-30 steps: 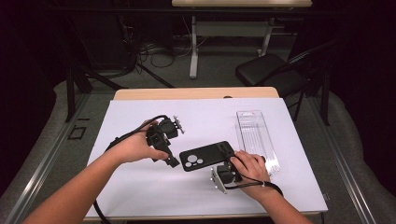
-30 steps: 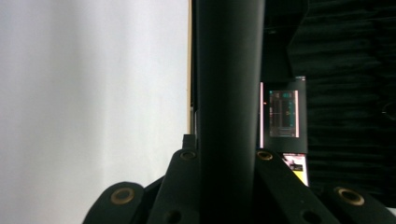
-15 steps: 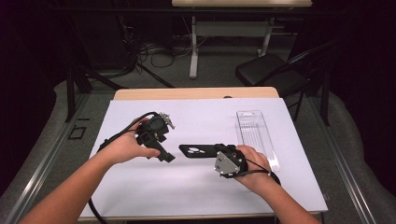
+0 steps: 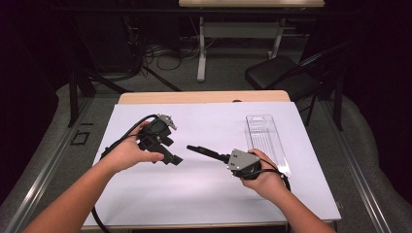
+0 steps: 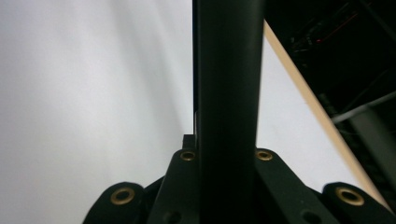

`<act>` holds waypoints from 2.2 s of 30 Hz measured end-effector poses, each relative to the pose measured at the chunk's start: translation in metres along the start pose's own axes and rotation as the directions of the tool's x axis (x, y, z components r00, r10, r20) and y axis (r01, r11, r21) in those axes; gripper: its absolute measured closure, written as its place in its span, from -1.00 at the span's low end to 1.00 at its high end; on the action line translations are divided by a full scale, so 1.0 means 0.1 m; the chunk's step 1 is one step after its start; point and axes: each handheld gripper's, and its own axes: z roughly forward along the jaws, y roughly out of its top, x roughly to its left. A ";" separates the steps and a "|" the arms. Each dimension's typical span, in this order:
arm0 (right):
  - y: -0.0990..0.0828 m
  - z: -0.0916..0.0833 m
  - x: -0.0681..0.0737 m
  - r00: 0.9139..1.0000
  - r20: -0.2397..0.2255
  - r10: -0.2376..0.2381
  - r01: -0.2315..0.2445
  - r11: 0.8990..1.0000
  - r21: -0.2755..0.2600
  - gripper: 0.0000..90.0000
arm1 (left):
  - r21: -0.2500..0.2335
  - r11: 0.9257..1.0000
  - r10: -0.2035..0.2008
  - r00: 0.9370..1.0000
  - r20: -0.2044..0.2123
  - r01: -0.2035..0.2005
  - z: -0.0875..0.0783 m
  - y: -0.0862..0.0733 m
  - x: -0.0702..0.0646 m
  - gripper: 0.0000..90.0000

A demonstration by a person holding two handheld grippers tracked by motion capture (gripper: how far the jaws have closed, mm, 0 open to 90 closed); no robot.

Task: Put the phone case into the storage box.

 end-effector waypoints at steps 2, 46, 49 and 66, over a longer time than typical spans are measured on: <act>-0.05 0.02 -0.09 0.976 -0.133 0.174 -0.189 0.976 -0.106 0.97 | -0.009 0.999 0.043 0.999 -0.005 -0.043 0.02 0.02 -0.02 -0.65; -0.07 0.11 -0.03 0.953 -0.130 0.275 -0.292 0.947 -0.137 0.97 | -0.391 0.914 0.099 0.994 -0.042 -0.108 -0.06 0.00 -0.13 0.57; -0.07 0.11 -0.02 0.954 -0.126 0.274 -0.289 0.948 -0.130 0.97 | -0.392 0.912 0.106 0.992 -0.063 -0.122 -0.07 0.00 -0.14 0.59; -0.07 0.13 -0.01 0.951 -0.133 0.278 -0.293 0.949 -0.114 0.97 | -0.385 0.905 0.148 0.982 -0.120 -0.183 -0.09 0.01 -0.19 0.72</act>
